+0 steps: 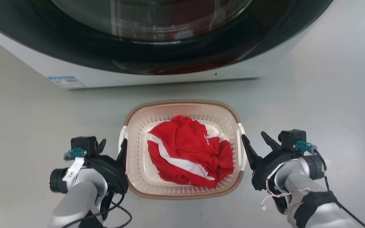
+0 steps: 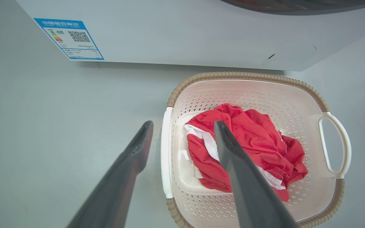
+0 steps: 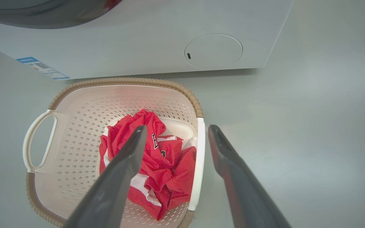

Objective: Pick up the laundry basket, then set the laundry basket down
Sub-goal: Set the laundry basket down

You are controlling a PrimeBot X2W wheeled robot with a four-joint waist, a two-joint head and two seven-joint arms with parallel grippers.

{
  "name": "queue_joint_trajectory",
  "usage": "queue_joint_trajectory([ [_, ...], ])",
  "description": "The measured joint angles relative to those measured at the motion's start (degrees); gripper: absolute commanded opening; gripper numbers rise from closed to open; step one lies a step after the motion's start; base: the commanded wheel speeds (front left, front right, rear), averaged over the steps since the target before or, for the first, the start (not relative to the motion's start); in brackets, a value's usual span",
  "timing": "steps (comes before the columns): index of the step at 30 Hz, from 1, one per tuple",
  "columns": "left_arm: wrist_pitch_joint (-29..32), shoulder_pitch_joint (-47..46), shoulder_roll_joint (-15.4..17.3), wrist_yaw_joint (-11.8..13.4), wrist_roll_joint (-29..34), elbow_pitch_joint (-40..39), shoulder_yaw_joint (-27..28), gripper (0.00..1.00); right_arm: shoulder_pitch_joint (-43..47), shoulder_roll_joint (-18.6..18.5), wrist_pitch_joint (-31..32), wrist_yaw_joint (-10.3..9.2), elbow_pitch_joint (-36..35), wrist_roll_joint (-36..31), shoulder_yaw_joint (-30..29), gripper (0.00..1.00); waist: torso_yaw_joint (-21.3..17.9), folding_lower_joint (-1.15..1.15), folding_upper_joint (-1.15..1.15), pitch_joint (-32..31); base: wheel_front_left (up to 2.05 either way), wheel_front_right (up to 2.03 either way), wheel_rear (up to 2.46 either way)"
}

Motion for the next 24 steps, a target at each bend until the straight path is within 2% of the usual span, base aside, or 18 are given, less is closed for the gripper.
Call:
queue_joint_trajectory([
  [8, 0.0, 4.5, 0.3, 0.0, -0.2, -3.3, 1.5, 1.0, 5.1, -0.5, 0.0, -1.6, -4.0, 0.0, -2.8, 1.0, -0.3, 0.0, 0.0, -5.2, 0.0, 0.0, 0.0],
  [12, 0.0, 6.9, 1.5, 0.2, 0.0, -6.3, 2.0, 1.0, 7.7, -1.5, 0.0, -2.68, -7.0, 0.0, -4.7, 1.0, -0.3, 0.0, 0.0, -7.9, 0.0, 0.0, 0.0],
  [18, 0.0, 10.6, 2.4, 1.8, 1.1, -12.2, 3.2, 1.0, 11.0, -2.2, 0.0, -4.55, -12.4, -1.2, -6.8, 1.0, -0.4, 0.0, 0.0, -11.8, 0.0, 0.0, 0.0],
  [24, 0.0, 14.1, 3.5, 4.7, 3.8, -21.1, 4.4, 1.0, 13.6, -4.2, 0.0, -7.03, -19.9, -4.0, -9.1, 1.0, -0.3, 0.0, 0.0, -15.6, 0.0, 0.0, 0.0],
])
